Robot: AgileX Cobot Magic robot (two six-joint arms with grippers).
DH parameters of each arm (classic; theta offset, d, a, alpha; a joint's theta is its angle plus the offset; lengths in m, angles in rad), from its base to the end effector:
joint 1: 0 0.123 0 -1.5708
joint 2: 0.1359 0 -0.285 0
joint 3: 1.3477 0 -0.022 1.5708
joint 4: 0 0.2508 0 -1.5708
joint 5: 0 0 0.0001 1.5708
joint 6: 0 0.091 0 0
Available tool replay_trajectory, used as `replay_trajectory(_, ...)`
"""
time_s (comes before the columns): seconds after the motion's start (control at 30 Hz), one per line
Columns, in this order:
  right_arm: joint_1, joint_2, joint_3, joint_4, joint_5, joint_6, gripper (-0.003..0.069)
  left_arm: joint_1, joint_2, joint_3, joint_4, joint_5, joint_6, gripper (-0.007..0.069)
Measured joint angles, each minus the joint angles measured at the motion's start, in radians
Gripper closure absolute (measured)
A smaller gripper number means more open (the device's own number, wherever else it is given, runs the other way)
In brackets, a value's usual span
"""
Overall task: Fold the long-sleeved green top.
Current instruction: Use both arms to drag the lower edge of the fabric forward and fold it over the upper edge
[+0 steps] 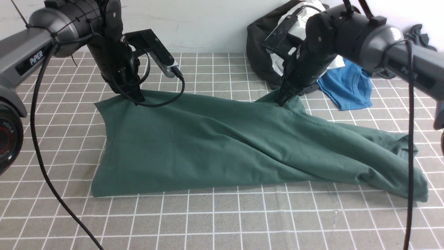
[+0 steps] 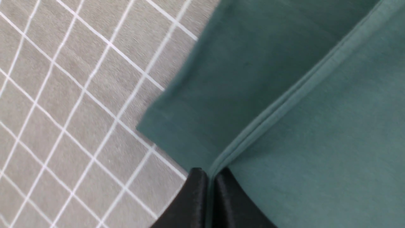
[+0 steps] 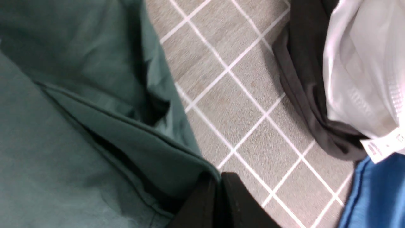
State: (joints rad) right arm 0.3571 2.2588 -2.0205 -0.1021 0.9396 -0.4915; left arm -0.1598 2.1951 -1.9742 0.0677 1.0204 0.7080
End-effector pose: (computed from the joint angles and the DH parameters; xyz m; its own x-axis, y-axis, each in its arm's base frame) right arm 0.4733 0.1686 0.2202 -0.5428 -0.7602 -0.3570 -0.7013 0.6441 -0.3054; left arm 0.4793 -0.0719 0.2348 -0.5724 0.7767 -0.2630 0.7107 0.6299 0.3134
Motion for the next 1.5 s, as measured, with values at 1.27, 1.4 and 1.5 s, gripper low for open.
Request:
replay_trajectory(1.27, -0.238, -0.284, 0.291, 0.160, 0.257, 0.175, 0.0180, 0.038, 0.142, -0.004, -0.481, -0.092, 0.020, 0.0281)
replay_trajectory(1.4, -0.238, -0.284, 0.291, 0.160, 0.257, 0.172, 0.0180, -0.009, 0.203, -0.004, -0.534, -0.187, 0.039, 0.0153)
replay_trajectory(1.5, -0.238, -0.284, 0.291, 0.160, 0.257, 0.171, 0.0180, -0.025, 0.226, -0.012, -0.587, -0.254, 0.045, 0.0095)
